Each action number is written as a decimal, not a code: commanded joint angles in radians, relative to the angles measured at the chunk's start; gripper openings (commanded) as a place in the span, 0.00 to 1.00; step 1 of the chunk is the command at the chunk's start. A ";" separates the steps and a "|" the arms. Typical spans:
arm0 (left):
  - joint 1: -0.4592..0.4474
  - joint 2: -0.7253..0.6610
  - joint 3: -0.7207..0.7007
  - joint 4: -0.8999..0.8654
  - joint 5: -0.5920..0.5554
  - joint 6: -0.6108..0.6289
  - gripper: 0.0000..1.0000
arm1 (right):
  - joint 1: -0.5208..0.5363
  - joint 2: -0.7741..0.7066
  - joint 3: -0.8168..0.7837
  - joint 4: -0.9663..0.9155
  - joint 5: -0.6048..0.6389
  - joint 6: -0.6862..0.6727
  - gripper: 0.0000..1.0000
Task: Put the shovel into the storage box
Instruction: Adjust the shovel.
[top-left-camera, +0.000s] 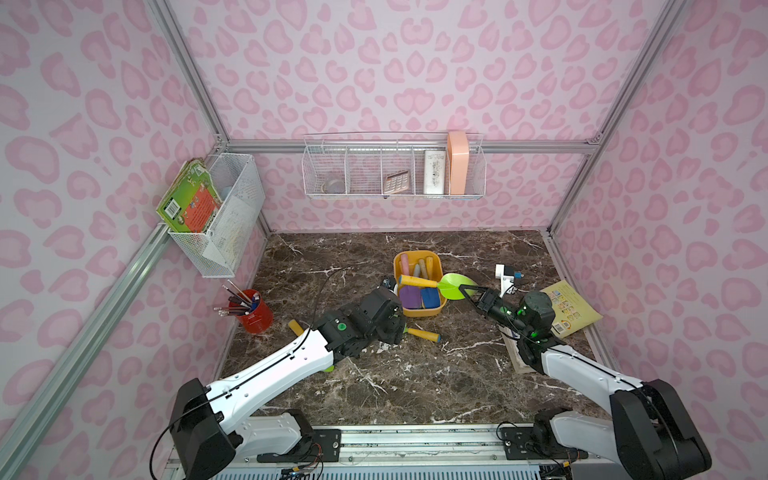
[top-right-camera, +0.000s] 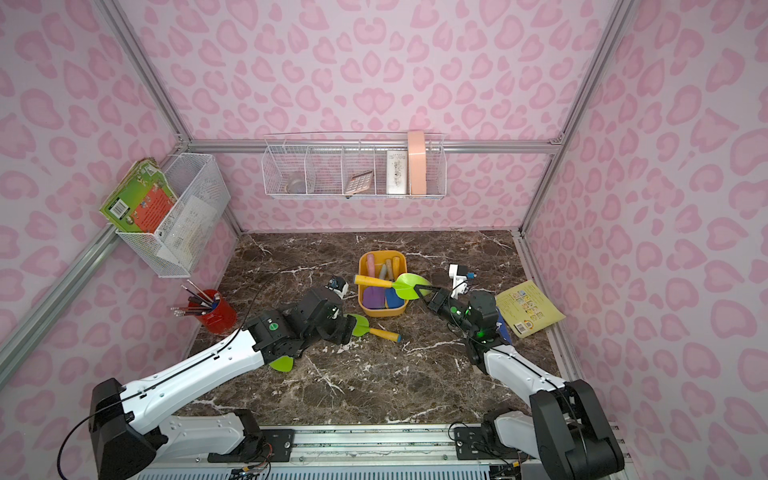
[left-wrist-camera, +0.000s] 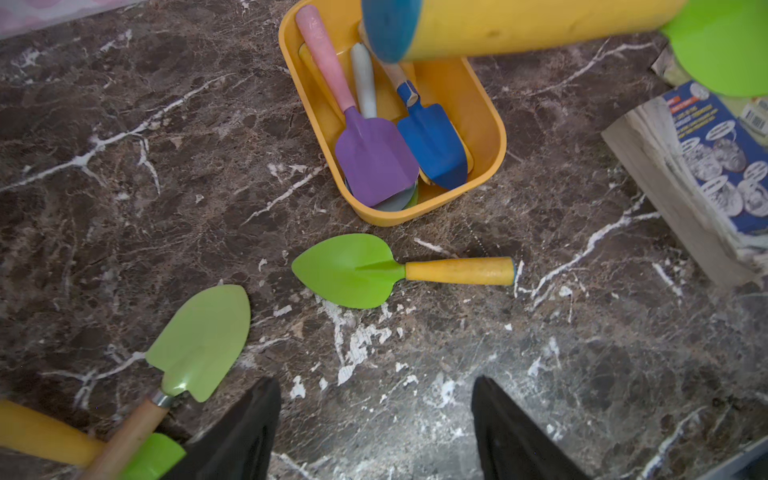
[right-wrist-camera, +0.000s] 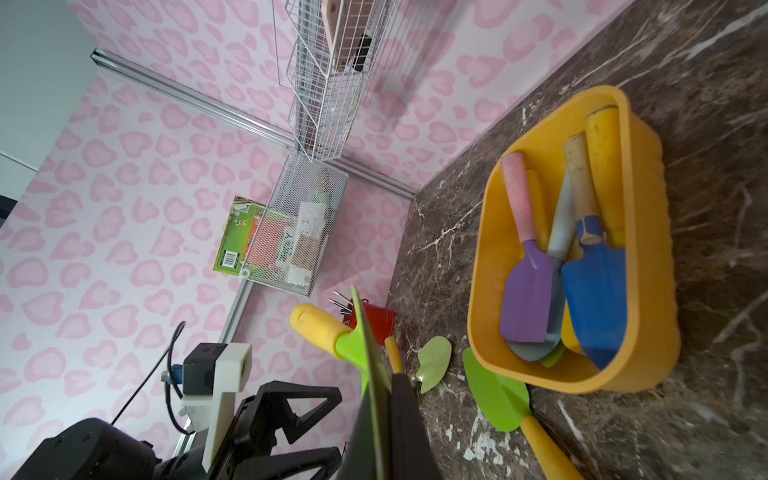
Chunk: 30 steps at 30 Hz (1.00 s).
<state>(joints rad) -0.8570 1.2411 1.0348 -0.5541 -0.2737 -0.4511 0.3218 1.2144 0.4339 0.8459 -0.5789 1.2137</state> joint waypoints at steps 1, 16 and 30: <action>0.000 -0.020 -0.051 0.233 0.042 -0.079 0.80 | 0.006 -0.004 -0.015 0.113 0.043 0.044 0.00; 0.044 -0.085 -0.317 1.005 0.235 -0.161 0.89 | 0.046 0.044 -0.106 0.451 -0.002 0.171 0.00; 0.069 -0.104 -0.322 1.123 0.280 -0.130 0.66 | 0.104 0.160 -0.133 0.731 -0.021 0.281 0.00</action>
<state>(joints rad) -0.7921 1.1400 0.7040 0.5308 -0.0093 -0.5980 0.4156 1.3529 0.3027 1.4334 -0.5892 1.4460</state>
